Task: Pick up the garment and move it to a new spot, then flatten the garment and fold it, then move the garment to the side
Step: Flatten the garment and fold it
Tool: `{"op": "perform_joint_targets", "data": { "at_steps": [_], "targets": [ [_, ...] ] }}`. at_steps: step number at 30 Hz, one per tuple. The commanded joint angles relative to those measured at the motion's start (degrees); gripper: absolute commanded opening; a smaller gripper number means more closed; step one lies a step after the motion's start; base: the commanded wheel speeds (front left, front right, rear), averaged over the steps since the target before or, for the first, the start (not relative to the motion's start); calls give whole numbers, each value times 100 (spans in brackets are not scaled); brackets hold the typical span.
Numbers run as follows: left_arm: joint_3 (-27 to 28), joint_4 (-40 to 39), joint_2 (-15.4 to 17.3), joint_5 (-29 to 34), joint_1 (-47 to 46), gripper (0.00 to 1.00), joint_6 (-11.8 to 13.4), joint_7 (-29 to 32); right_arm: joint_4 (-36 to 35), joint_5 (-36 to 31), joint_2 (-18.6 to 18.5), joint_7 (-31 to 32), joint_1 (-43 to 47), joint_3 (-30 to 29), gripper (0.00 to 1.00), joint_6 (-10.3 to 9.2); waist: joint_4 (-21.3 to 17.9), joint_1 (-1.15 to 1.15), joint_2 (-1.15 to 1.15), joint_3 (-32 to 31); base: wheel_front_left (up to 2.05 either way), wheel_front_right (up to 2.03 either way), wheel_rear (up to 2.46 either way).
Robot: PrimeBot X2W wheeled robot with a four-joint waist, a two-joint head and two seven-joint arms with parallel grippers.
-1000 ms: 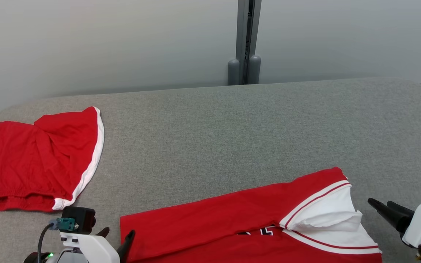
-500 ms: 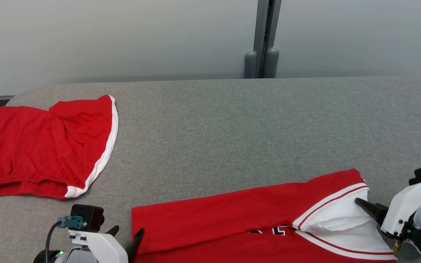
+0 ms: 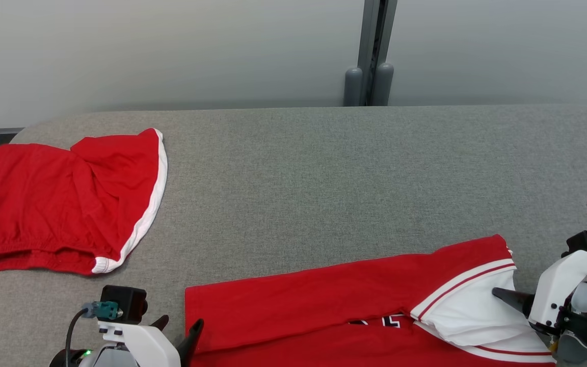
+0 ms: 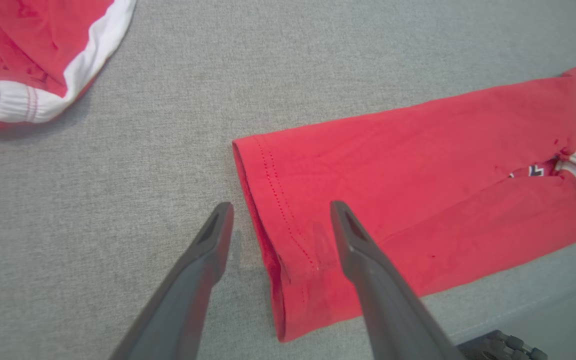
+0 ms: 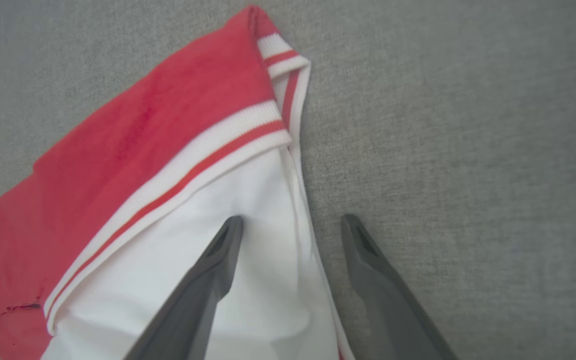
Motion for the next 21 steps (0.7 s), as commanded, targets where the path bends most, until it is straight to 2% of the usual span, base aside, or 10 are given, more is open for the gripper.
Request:
{"op": "perform_joint_targets", "data": {
  "at_steps": [1, 3, 4, 5, 6, 7, 21],
  "targets": [
    [20, 26, 0, 16, -52, 100, -21, -23, -30, -22, 230, 138, 216, 115, 100, 3, -4, 0, 0, 2, 0, 0, 0],
    [17, 31, -3, 15, -58, 100, -33, -18, -81, -27, 281, 117, 216, 111, 100, 9, -7, 0, 0, 8, 0, 0, 0],
    [16, 34, -7, 16, -63, 100, -39, -14, -101, -29, 295, 106, 216, 107, 76, 9, -7, 0, 0, 13, 0, 0, 0],
    [13, 37, -9, 21, -71, 100, -43, -10, -118, -32, 303, 96, 217, 103, 44, 10, -6, 0, 0, 17, 0, 0, 0],
    [10, 39, -10, 23, -78, 100, -48, -3, -148, -34, 310, 89, 221, 104, 33, 16, -5, 0, 0, 20, 0, 0, 0],
    [9, 44, -13, 23, -83, 100, -51, 2, -196, -40, 310, 74, 224, 102, 0, 17, -4, 0, 0, 22, 0, 0, 0],
    [7, 99, -44, -4, -7, 100, -54, -45, -348, -89, -209, -235, 104, -100, 0, 6, -74, 0, 0, -75, 0, 0, 0]
  ]
}}
